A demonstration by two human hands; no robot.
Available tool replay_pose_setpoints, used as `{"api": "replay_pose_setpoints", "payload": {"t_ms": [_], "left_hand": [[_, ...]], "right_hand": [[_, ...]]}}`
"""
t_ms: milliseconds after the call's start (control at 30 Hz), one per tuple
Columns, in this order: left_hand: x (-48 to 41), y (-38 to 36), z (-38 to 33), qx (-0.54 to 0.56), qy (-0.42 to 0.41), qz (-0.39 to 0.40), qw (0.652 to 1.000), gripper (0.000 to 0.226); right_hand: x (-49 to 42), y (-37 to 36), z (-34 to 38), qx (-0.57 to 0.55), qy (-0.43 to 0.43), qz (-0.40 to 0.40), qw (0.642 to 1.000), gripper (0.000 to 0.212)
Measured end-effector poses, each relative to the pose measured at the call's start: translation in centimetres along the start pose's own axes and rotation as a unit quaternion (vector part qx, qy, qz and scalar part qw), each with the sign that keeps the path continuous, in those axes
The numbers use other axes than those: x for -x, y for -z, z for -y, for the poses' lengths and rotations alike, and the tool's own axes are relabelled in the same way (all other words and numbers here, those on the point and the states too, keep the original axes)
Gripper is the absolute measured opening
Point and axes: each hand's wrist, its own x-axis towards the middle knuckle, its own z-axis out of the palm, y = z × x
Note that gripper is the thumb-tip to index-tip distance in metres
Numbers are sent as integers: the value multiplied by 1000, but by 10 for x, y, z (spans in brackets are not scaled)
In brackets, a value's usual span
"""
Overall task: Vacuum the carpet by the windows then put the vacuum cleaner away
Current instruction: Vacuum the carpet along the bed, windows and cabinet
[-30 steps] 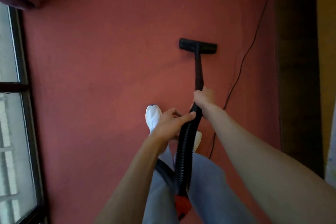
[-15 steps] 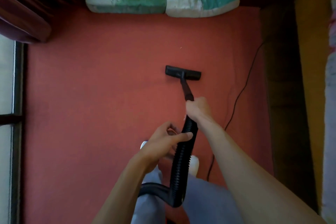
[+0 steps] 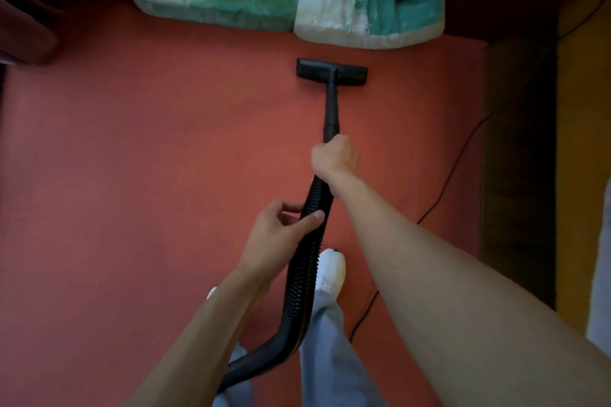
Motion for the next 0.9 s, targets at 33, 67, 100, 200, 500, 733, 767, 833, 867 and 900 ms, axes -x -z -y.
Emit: {"api": "replay_pose_setpoints", "payload": {"t_ms": [33, 67, 100, 200, 500, 733, 767, 833, 867, 900], "left_hand": [[5, -4, -6, -19, -1, 1, 1000, 28], [12, -8, -11, -37, 1, 8, 999, 26], [20, -12, -15, -51, 3, 27, 998, 23], [52, -27, -24, -116, 34, 147, 982, 23], [65, -90, -8, -187, 38, 198, 961, 23], [32, -136, 1, -154, -19, 128, 980, 21], [27, -144, 2, -164, -30, 124, 978, 26], [17, -156, 4, -170, -29, 128, 977, 34], [13, -161, 5, -159, -20, 135, 978, 33], [9, -163, 6, -152, -9, 141, 978, 31]], "right_hand": [[2, 11, -5, -4, -3, 0, 1000, 34], [6, 22, -13, -13, -2, -3, 1000, 34], [12, 36, -23, -22, 0, -6, 1000, 32], [46, 84, -66, -12, -8, -7, 1000, 25], [51, 134, -154, -144, -191, -36, 970, 33], [-13, 143, -156, -214, -198, -69, 954, 37], [-23, 147, -158, -226, -204, -77, 949, 39], [-43, 150, -166, -243, -214, -91, 942, 46], [-48, 151, -170, -244, -213, -90, 942, 47], [-56, 149, -179, -241, -213, -87, 943, 47]]}}
